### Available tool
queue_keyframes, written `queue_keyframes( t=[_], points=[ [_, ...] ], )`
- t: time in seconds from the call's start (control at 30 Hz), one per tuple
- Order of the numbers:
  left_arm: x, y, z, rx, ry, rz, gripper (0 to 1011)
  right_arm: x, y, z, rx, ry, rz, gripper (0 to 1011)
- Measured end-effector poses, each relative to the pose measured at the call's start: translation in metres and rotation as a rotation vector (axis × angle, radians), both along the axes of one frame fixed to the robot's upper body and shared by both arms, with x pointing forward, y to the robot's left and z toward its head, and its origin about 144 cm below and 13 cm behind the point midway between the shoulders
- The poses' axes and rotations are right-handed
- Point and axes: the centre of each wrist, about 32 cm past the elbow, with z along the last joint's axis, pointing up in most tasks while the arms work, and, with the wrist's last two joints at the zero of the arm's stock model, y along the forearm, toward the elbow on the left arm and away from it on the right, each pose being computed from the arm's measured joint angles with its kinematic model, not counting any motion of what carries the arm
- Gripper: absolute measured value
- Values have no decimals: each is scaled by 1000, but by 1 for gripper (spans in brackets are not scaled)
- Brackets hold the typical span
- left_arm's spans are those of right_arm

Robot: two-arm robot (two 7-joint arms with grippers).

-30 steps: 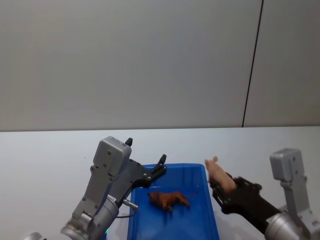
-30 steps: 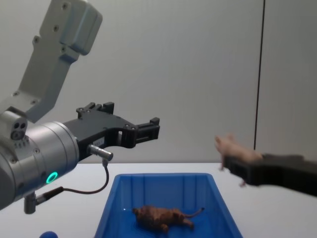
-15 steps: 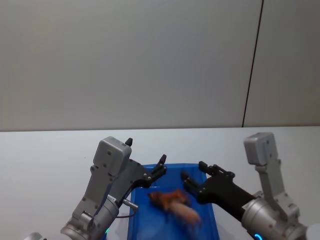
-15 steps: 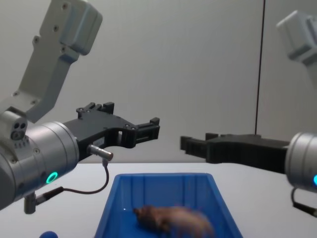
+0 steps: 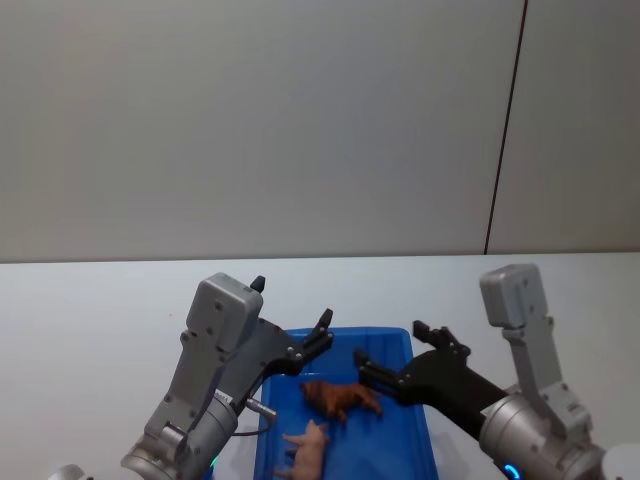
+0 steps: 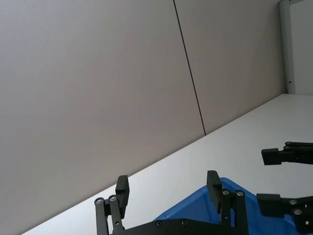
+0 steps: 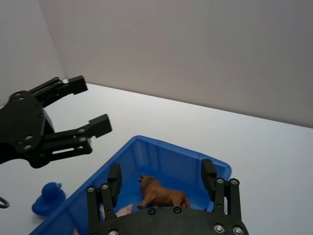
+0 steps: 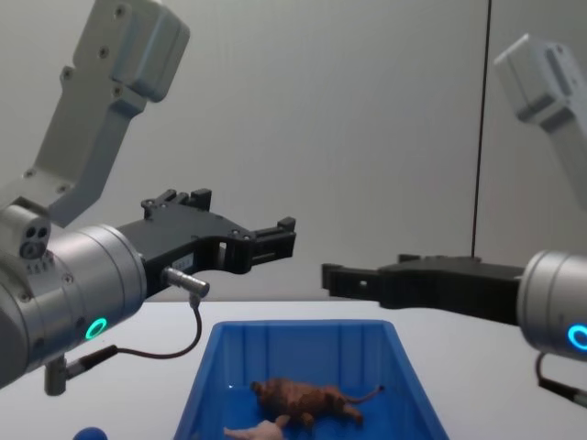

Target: Pick up the two dolls from the table and place them into the box.

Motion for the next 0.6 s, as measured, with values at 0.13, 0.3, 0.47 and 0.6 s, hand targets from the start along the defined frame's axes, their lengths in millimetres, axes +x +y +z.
queue_keyframes(
  t=[0.13, 0.3, 0.47, 0.6],
  points=[
    [0, 0, 0, 0, 0, 0, 1001, -4, -4, 0, -10, -5, -46, 1001],
    [0, 0, 0, 0, 0, 0, 1001, -11, -13, 0, -23, -18, -112, 1001],
    [0, 0, 0, 0, 0, 0, 1002, -18, -22, 0, -29, -27, -175, 1001],
    [0, 0, 0, 0, 0, 0, 1002, -26, -33, 0, -32, -34, -234, 1001]
  ],
)
